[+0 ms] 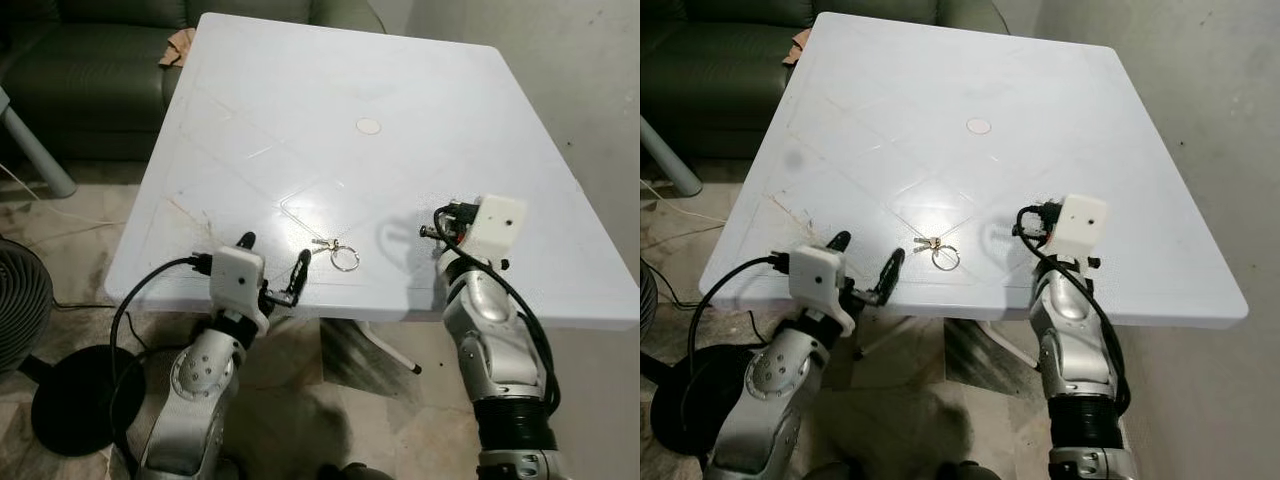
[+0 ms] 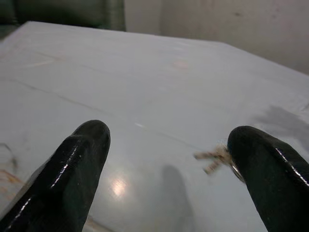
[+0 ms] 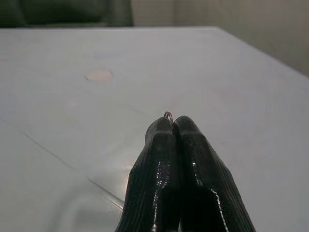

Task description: Hang keys on a hook

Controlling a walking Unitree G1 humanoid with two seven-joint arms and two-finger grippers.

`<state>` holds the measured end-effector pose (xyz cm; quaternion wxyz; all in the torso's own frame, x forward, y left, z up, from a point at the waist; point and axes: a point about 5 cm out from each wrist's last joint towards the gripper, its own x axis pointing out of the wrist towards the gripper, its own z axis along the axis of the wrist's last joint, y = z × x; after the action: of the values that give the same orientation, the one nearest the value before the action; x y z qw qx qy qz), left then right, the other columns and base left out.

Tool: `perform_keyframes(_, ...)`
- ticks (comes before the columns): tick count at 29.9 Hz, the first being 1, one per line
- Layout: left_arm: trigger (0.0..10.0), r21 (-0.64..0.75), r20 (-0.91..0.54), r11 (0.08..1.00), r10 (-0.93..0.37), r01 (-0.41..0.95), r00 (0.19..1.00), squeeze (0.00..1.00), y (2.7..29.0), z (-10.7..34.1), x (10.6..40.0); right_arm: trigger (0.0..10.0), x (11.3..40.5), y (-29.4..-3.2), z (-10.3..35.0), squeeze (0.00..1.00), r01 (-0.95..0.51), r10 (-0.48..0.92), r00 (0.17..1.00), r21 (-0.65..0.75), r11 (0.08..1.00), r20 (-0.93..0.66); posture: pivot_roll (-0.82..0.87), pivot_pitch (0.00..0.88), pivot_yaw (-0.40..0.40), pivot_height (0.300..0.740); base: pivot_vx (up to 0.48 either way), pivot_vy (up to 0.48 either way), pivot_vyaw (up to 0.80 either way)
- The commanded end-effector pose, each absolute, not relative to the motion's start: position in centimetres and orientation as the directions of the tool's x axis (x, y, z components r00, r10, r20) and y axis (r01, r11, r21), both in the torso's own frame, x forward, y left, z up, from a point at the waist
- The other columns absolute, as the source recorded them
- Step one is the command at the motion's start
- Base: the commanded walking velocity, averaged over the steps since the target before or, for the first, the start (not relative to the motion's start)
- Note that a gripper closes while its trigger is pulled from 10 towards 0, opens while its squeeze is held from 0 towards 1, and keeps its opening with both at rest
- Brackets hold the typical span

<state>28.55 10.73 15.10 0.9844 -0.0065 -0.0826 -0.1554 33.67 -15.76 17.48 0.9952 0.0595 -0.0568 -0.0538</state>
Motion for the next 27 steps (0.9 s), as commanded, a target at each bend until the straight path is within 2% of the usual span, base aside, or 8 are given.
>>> perform_keyframes(1, 10.0, 0.002, 0.171, 0.957, -0.285, 0.289, 0.943, 0.0, 10.9, 15.2, 29.1, 0.0, 33.1, -16.4, 17.6, 0.0, 0.087, -0.099, 0.989, 0.12, 0.989, 0.105, 0.12, 0.056, -0.101, 0.74, 0.0, 0.0, 0.0)
perform_keyframes(7, 10.0, -0.034, 0.187, 0.967, -0.244, 0.254, 0.952, 0.0, 12.1, 15.8, 30.6, 0.0, 31.5, -17.2, 17.3, 0.0, 0.048, -0.05, 0.989, 0.024, 0.999, 0.137, 0.1, 0.022, -0.097, 0.74, 0.0, 0.0, 0.0)
perform_keyframes(10, 10.0, -0.04, 0.184, 0.97, -0.227, 0.238, 0.956, 0.0, 12.6, 15.7, 30.9, 0.0, 31.0, -17.3, 16.9, 0.0, 0.041, -0.044, 0.991, 0.022, 0.999, 0.125, 0.1, 0.006, -0.097, 0.74, 0.0, 0.0, 0.0)
perform_keyframes(14, 10.0, -0.057, 0.177, 0.973, -0.211, 0.224, 0.961, 0.0, 13.1, 15.5, 31.4, 0.0, 30.4, -17.9, 16.4, 0.0, 0.082, -0.078, 0.987, -0.017, 0.997, 0.142, 0.1, 0.0, -0.096, 0.74, 0.0, 0.0, 0.0)
perform_keyframes(27, 10.0, -0.072, 0.13, 0.97, -0.221, 0.232, 0.967, 0.0, 13.5, 14.7, 32.8, 0.0, 29.6, -18.2, 14.8, 0.0, 0.142, -0.142, 0.985, 0.011, 0.99, 0.094, 0.09, 0.0, -0.085, 0.74, 0.0, 0.0, 0.0)
